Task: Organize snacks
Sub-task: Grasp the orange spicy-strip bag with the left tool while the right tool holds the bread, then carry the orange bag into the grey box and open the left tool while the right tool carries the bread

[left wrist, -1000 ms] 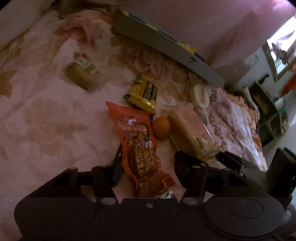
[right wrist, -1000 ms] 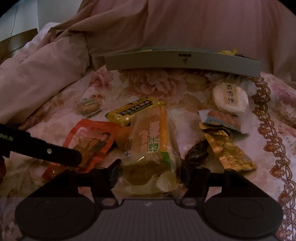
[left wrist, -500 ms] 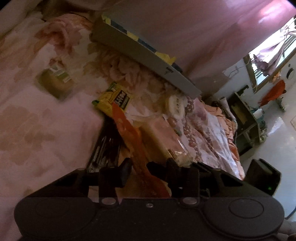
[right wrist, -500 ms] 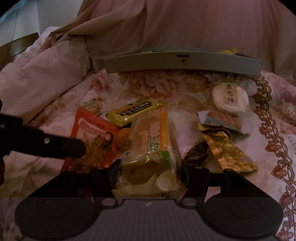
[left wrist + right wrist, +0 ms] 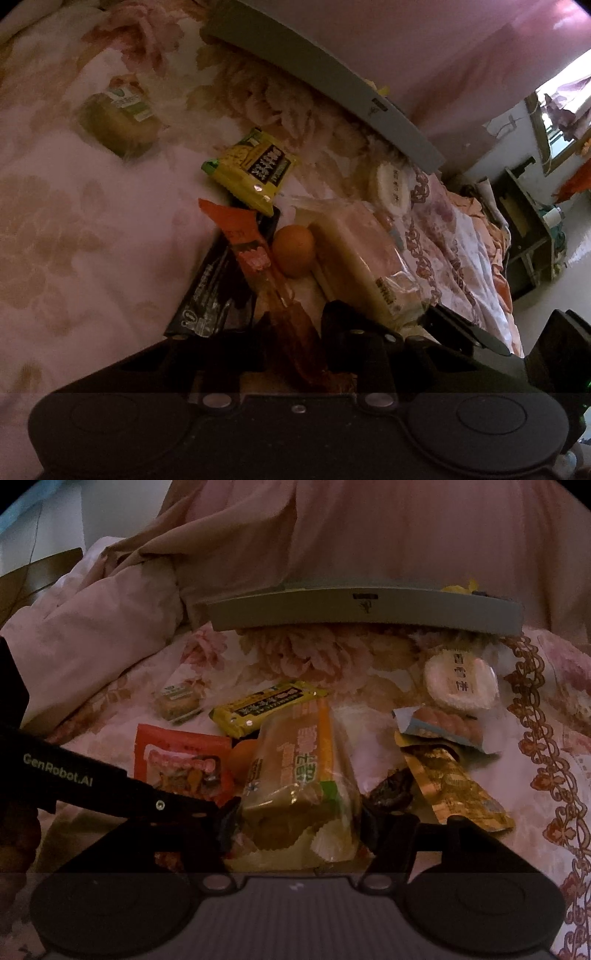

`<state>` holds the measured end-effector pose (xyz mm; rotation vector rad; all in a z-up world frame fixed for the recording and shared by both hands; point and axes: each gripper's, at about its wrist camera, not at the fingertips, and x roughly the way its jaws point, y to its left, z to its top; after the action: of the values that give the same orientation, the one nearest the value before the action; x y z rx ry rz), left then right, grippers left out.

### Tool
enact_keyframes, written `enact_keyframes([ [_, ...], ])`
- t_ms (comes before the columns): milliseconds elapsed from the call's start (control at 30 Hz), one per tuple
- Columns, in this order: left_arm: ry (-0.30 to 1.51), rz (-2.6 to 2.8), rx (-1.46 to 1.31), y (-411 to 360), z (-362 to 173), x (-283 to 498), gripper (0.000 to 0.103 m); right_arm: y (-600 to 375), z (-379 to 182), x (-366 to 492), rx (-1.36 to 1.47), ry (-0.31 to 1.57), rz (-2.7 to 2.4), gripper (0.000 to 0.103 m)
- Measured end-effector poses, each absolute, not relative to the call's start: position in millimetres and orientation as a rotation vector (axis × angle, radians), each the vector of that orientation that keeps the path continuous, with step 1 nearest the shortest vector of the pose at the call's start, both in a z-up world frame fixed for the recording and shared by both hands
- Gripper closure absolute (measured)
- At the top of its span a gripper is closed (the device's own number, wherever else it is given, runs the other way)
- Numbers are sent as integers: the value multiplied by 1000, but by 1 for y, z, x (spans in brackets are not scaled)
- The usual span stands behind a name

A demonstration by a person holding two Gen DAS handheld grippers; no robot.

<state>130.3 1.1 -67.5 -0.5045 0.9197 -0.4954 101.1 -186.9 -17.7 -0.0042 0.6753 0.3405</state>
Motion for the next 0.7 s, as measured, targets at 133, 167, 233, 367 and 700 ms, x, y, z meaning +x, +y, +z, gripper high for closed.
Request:
enact_keyframes([
  [133,925,-476,-493,-1,-63,129,79,-182,-20,105,-37,673,337,31],
  [167,921,-472,-486,-2,-61,128,80,-180,-21,105,-46,671,333,31],
  [233,914,-461,-464,-3,-55,126,82,-179,-20,103,-62,663,324,34],
  [367,911,-442,-456,-3,-47,122,84,-175,-16,96,-107,627,293,41],
  [700,856,-412,-450,-1,-22,110,90,-155,-7,72,-326,507,271,46],
])
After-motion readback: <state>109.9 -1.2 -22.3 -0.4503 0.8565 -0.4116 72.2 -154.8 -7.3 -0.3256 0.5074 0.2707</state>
